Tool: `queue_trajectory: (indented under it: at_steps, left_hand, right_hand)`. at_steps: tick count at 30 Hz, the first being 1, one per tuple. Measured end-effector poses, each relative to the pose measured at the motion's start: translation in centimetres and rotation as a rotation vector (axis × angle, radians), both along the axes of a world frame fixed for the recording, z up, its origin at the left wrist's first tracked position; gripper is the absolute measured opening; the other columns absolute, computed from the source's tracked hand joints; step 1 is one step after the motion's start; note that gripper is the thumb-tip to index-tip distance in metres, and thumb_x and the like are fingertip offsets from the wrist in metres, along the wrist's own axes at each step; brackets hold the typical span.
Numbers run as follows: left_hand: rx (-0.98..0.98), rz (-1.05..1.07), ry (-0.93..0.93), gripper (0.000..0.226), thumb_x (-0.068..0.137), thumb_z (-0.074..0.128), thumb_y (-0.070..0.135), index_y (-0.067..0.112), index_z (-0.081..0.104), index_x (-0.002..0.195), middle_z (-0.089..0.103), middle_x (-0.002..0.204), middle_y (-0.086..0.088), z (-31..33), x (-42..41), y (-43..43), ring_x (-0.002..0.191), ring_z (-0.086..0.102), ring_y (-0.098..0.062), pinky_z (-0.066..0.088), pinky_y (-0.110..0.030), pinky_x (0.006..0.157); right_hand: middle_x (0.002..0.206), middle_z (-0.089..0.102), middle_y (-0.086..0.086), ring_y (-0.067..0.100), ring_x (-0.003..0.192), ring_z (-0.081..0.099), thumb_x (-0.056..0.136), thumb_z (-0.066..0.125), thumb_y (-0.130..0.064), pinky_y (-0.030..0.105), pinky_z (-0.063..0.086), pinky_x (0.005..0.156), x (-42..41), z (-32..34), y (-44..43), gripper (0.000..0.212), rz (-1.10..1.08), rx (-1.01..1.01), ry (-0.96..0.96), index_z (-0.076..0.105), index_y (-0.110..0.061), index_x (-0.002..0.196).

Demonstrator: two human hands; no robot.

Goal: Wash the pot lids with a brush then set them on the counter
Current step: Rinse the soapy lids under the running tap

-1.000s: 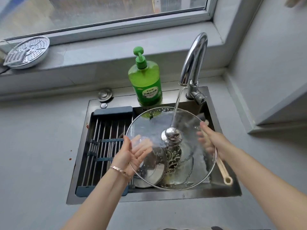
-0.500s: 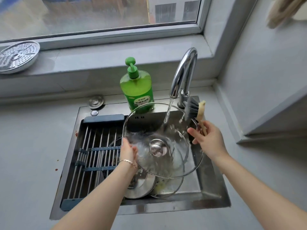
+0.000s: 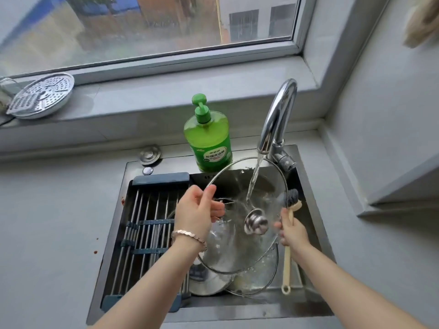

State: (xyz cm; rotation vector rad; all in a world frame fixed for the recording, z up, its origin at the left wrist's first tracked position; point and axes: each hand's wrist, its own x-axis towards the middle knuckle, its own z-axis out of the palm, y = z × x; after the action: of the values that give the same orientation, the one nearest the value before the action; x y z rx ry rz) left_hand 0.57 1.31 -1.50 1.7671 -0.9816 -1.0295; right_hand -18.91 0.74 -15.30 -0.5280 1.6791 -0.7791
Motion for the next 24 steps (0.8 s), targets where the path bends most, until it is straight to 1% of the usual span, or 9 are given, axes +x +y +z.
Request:
queue_trajectory:
  at_steps: [2, 5, 10, 13, 16, 19, 21, 22, 24]
  left_hand:
    - [-0.035, -0.034, 0.002, 0.032, 0.091, 0.055, 0.027, 0.011, 0.043, 0.066, 0.067, 0.055, -0.005, 0.9, -1.0, 0.2, 0.051, 0.067, -0.015, 0.044, -0.018, 0.042]
    - [-0.016, -0.051, 0.022, 0.035, 0.091, 0.055, 0.027, 0.011, 0.040, 0.064, 0.066, 0.056, -0.007, 1.2, -2.1, 0.7, 0.049, 0.066, -0.015, 0.044, -0.018, 0.041]
    - [0.149, -0.134, 0.040, 0.034, 0.094, 0.051, 0.027, 0.012, 0.037, 0.067, 0.066, 0.062, -0.016, 0.2, -3.8, 1.2, 0.052, 0.064, -0.023, 0.046, -0.026, 0.044]
    - [0.208, -0.177, 0.030, 0.035, 0.095, 0.048, 0.023, 0.013, 0.032, 0.065, 0.062, 0.061, -0.018, -0.6, -5.0, 1.4, 0.052, 0.060, -0.026, 0.044, -0.029, 0.045]
    - [0.211, -0.126, 0.044, 0.033, 0.096, 0.047, 0.021, 0.012, 0.033, 0.067, 0.062, 0.064, -0.019, -0.2, -4.9, 1.0, 0.051, 0.059, -0.025, 0.046, -0.030, 0.046]
    - [0.184, -0.054, 0.131, 0.031, 0.096, 0.048, 0.016, 0.012, 0.032, 0.069, 0.060, 0.065, -0.019, 1.2, -4.3, 0.4, 0.050, 0.058, -0.024, 0.044, -0.026, 0.042]
    - [0.170, -0.028, 0.156, 0.031, 0.095, 0.048, 0.011, 0.012, 0.032, 0.068, 0.059, 0.066, -0.018, 2.1, -4.1, 0.2, 0.052, 0.060, -0.024, 0.047, -0.026, 0.043]
    - [0.179, -0.013, 0.166, 0.032, 0.095, 0.048, 0.008, 0.011, 0.033, 0.067, 0.059, 0.067, -0.018, 2.4, -3.9, 0.1, 0.055, 0.062, -0.025, 0.051, -0.030, 0.047]
    - [0.243, 0.026, 0.233, 0.027, 0.093, 0.046, 0.000, 0.007, 0.039, 0.068, 0.059, 0.071, -0.019, 3.0, -3.7, -0.1, 0.063, 0.065, -0.030, 0.057, -0.039, 0.056]
  right_hand:
    - [0.061, 0.049, -0.001, 0.007, 0.043, 0.030, 0.095, 0.046, -0.042, 0.014, 0.024, 0.032, 0.2, 0.4, -0.3, 0.029, -0.047, 0.042, -0.073, 0.051, -0.016, 0.083]
    - [0.055, 0.040, 0.002, 0.010, 0.040, 0.029, 0.094, 0.049, -0.040, 0.016, 0.021, 0.031, -0.3, 0.7, -0.3, 0.038, -0.004, 0.139, 0.041, 0.048, -0.013, 0.068]
    - [0.061, 0.040, 0.008, 0.018, 0.049, 0.035, 0.090, 0.055, -0.017, 0.026, 0.026, 0.044, -2.6, 2.4, 0.4, 0.015, 0.071, 0.199, 0.246, 0.051, -0.003, 0.090]
    - [0.059, 0.041, 0.008, 0.017, 0.047, 0.034, 0.088, 0.054, -0.011, 0.026, 0.024, 0.044, -3.2, 4.0, 0.5, 0.013, 0.140, 0.178, 0.286, 0.049, -0.004, 0.078]
    - [0.065, 0.046, 0.007, 0.014, 0.048, 0.035, 0.089, 0.052, -0.010, 0.020, 0.024, 0.039, -2.6, 6.6, 1.1, 0.011, 0.218, 0.124, 0.180, 0.051, -0.005, 0.079]
    - [0.069, 0.054, 0.006, 0.013, 0.055, 0.048, 0.089, 0.059, -0.020, 0.018, 0.038, 0.044, -1.1, 10.2, 2.0, 0.017, 0.312, -0.010, 0.115, 0.053, -0.007, 0.080]
    - [0.074, 0.057, 0.007, 0.020, 0.068, 0.060, 0.082, 0.067, -0.037, 0.028, 0.054, 0.065, 0.0, 12.4, 2.7, 0.032, 0.418, -0.139, 0.121, 0.053, -0.009, 0.076]
    - [0.075, 0.056, 0.005, 0.022, 0.073, 0.061, 0.076, 0.070, -0.044, 0.035, 0.055, 0.076, 0.6, 13.5, 3.1, 0.039, 0.479, -0.194, 0.133, 0.050, -0.012, 0.072]
    - [0.083, 0.056, -0.002, 0.016, 0.079, 0.058, 0.064, 0.076, -0.053, 0.034, 0.052, 0.080, 1.5, 14.9, 3.8, 0.047, 0.583, -0.228, 0.202, 0.050, -0.017, 0.079]
